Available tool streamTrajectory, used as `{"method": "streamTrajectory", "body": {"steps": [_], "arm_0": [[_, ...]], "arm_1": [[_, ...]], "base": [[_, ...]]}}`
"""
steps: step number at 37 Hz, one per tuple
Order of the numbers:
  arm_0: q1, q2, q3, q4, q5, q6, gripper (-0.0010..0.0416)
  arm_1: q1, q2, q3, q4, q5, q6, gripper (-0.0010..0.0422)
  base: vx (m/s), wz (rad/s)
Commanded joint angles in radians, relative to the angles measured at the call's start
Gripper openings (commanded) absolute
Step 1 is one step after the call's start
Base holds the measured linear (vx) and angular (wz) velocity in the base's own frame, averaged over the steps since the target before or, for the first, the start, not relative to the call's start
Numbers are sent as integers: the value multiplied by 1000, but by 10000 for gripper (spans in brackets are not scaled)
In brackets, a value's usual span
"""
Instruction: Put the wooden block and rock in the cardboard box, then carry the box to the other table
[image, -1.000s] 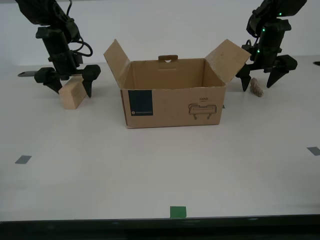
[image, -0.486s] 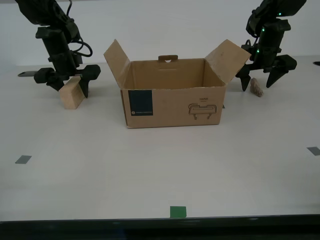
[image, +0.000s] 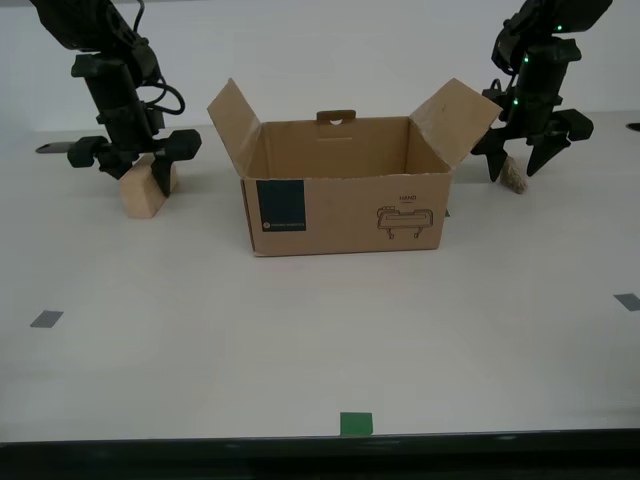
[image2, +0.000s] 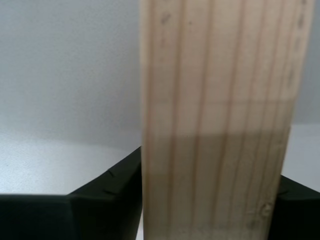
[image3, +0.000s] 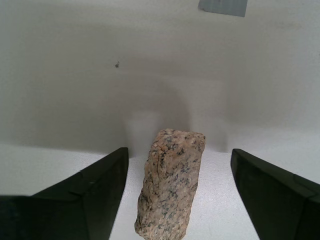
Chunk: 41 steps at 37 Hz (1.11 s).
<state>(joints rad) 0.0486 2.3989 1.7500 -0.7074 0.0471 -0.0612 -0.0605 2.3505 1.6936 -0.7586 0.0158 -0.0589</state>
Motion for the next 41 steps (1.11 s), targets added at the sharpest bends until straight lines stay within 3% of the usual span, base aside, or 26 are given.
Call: {"method": "streamTrajectory", "body": {"steps": [1, 13, 20, 23, 28, 41], "arm_0": [[1, 1, 0, 0, 3, 3, 246], [2, 1, 0, -1, 3, 3, 92], [3, 1, 0, -1, 2, 2, -7], [4, 1, 0, -1, 2, 1, 5], [5, 1, 0, -1, 2, 0, 0], [6, -12, 0, -5, 2, -4, -1]], "arm_1": [[0, 0, 0, -2, 3, -13, 145], [0, 0, 0, -3, 3, -13, -1], [0, 0, 0, -3, 3, -13, 6], [0, 0, 0, -4, 11, -13, -4], [0, 0, 0, -3, 71, -18, -3], [1, 0, 0, -4, 71, -24, -1]], "base": [[0, 0], [0, 0], [0, 0], [0, 0], [0, 0], [0, 0]]}}
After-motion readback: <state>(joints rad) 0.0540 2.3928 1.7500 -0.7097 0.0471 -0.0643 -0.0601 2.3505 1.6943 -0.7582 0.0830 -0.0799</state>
